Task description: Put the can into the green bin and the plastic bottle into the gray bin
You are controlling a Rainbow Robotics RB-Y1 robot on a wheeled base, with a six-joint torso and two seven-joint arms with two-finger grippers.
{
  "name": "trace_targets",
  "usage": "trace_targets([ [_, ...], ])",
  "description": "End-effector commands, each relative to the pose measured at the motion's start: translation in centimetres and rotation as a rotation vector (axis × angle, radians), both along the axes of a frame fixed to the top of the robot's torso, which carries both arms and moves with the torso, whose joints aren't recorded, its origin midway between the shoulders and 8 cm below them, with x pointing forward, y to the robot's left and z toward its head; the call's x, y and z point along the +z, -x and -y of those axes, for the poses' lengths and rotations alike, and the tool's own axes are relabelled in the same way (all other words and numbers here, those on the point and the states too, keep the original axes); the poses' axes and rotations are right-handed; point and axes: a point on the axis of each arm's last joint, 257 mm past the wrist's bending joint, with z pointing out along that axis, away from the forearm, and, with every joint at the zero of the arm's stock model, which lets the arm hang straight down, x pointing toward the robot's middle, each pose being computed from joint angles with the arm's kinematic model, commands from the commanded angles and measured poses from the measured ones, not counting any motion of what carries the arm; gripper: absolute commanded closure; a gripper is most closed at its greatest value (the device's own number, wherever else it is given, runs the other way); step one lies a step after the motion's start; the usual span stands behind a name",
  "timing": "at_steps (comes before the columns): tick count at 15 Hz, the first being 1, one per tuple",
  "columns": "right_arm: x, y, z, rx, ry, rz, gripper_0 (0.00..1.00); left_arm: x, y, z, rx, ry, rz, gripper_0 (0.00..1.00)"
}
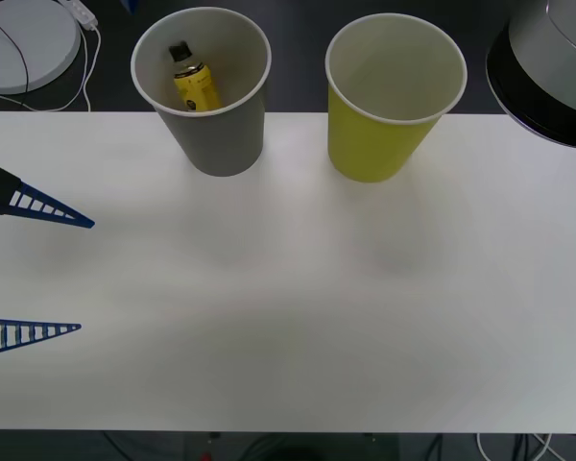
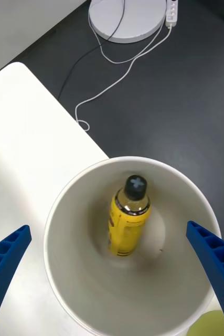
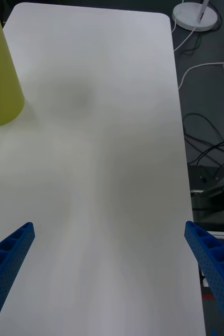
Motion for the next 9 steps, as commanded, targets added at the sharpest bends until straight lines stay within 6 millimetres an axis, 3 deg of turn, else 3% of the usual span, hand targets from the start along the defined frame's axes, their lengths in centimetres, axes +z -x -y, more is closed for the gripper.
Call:
trace_targets([
  [1,0.3,0.1,0.2,0.032,-0.001,0.007,0.00,0.0,0.0,0.0,0.000,0.000,0.000,0.00],
  [9,0.5,2.0,3.7,0.197,-0.062,-0.010,0.00,0.0,0.0,0.0,0.000,0.000,0.000,0.00],
])
